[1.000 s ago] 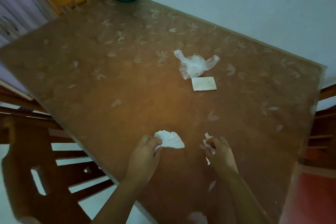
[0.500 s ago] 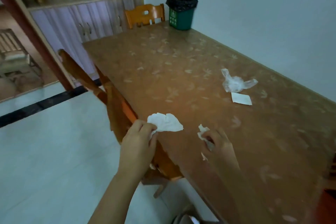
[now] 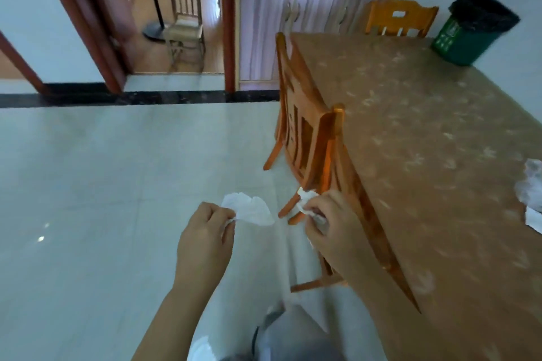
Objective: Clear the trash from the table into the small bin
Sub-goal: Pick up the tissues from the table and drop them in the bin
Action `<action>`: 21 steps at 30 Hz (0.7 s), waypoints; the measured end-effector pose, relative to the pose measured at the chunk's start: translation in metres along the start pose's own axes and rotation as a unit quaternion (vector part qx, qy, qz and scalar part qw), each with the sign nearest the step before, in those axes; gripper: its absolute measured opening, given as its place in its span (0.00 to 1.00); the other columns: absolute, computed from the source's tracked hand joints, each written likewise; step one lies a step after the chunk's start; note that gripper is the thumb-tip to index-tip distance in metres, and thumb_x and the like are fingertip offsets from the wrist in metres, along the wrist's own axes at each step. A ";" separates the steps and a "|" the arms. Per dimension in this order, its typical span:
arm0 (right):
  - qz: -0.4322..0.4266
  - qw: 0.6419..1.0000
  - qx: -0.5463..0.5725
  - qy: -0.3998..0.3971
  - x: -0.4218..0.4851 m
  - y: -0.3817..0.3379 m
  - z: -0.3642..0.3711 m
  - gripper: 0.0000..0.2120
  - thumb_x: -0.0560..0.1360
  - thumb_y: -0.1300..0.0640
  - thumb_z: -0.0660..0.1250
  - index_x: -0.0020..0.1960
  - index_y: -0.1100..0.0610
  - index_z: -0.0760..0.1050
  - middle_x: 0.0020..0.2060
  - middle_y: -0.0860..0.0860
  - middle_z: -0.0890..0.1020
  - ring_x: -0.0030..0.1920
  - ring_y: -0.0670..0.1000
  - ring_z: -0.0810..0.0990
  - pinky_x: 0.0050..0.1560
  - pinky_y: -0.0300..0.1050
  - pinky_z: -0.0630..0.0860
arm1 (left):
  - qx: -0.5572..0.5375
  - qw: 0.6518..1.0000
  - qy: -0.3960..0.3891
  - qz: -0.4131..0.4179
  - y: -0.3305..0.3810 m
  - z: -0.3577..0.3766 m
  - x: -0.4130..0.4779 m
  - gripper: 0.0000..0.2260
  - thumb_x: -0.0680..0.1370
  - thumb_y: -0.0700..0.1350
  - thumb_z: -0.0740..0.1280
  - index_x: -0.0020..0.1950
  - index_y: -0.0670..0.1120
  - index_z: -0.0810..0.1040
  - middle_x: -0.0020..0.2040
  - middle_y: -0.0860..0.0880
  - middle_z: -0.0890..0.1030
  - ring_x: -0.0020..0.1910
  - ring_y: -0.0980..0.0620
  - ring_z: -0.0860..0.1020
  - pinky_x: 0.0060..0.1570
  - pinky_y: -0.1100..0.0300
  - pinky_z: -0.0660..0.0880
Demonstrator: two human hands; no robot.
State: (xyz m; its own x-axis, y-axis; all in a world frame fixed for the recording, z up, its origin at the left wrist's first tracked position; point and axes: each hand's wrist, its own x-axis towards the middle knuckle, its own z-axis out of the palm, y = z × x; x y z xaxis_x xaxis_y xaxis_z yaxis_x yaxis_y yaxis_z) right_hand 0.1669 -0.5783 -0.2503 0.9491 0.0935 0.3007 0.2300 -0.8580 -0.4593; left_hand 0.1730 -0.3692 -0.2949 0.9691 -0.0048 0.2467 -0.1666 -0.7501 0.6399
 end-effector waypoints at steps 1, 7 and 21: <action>-0.013 1.000 -0.010 -0.007 0.009 -0.005 0.007 0.09 0.65 0.66 0.72 0.42 0.57 0.76 0.37 0.52 0.78 0.40 0.41 0.71 0.46 0.28 0.70 | 0.000 1.000 0.001 -0.011 -0.009 -0.003 0.002 0.07 0.67 0.31 0.73 0.42 0.39 0.80 0.39 0.42 0.77 0.33 0.43 0.77 0.30 0.58 0.70; -0.014 0.998 0.023 -0.059 0.084 -0.005 0.062 0.07 0.67 0.65 0.71 0.44 0.59 0.76 0.39 0.53 0.78 0.38 0.47 0.77 0.40 0.30 0.73 | 0.009 0.998 0.001 -0.065 -0.052 -0.003 0.055 0.06 0.68 0.32 0.72 0.42 0.40 0.80 0.39 0.43 0.78 0.32 0.44 0.77 0.29 0.60 0.70; 0.055 0.992 0.097 -0.060 0.376 0.040 0.101 0.08 0.72 0.61 0.66 0.51 0.58 0.76 0.48 0.52 0.77 0.46 0.49 0.75 0.48 0.42 0.70 | 0.063 0.998 0.007 -0.016 -0.088 -0.007 0.357 0.04 0.71 0.35 0.70 0.45 0.41 0.80 0.42 0.45 0.78 0.35 0.47 0.77 0.30 0.58 0.71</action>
State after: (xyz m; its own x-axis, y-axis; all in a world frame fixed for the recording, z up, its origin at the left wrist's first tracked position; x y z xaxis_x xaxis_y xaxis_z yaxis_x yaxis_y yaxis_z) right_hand 0.5549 -0.5261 -0.2401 0.9870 0.0740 0.1428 0.1491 -0.7538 -0.6400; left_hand 0.5322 -0.3001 -0.2581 0.9709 0.0294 0.2375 -0.1099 -0.8266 0.5519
